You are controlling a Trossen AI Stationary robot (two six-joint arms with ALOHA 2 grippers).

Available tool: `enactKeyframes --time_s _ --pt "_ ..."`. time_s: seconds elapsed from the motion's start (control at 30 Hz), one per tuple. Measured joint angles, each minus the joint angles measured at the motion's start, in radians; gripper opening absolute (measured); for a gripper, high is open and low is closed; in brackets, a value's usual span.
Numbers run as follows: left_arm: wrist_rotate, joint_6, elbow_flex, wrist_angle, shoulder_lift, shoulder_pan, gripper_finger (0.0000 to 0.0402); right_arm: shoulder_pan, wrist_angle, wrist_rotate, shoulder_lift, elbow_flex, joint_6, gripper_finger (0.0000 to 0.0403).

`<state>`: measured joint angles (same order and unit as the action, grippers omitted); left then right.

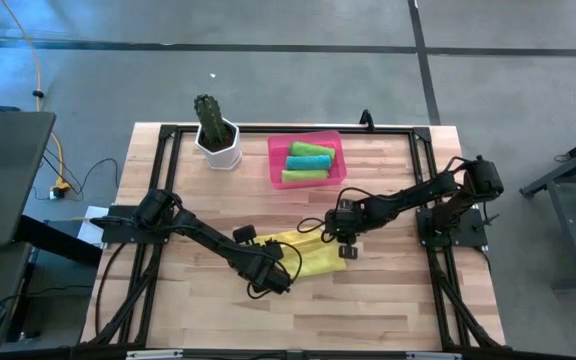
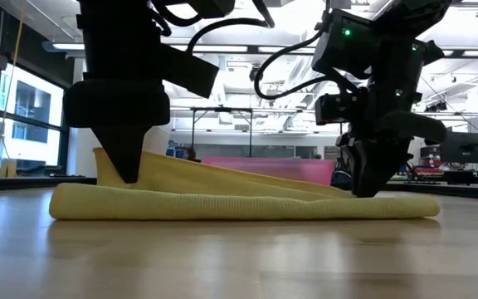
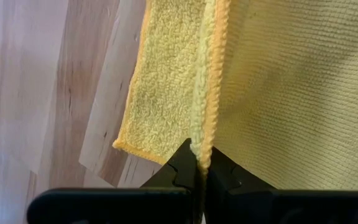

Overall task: Roll microfiber towels into tight, uniform cylinder then place into a basket
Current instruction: Roll the yellow microfiber cloth

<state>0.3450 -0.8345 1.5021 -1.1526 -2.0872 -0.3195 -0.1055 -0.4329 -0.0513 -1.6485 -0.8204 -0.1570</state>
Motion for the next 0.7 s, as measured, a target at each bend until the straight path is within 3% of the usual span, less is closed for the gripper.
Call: enactKeyframes --time_s 0.33,0.47,0.7 --pt "0.001 0.000 0.000 0.001 0.000 0.000 0.0000 0.000 -0.094 -0.001 0.001 -0.025 -0.019 0.0048" --pt "-0.005 0.000 0.000 -0.005 0.000 -0.001 0.0000 -0.005 -0.190 -0.048 0.001 -0.078 0.001 0.0047" --pt "-0.004 0.000 0.000 -0.003 0.000 -0.002 0.0000 -0.028 -0.150 -0.017 0.001 -0.108 0.045 0.0025"
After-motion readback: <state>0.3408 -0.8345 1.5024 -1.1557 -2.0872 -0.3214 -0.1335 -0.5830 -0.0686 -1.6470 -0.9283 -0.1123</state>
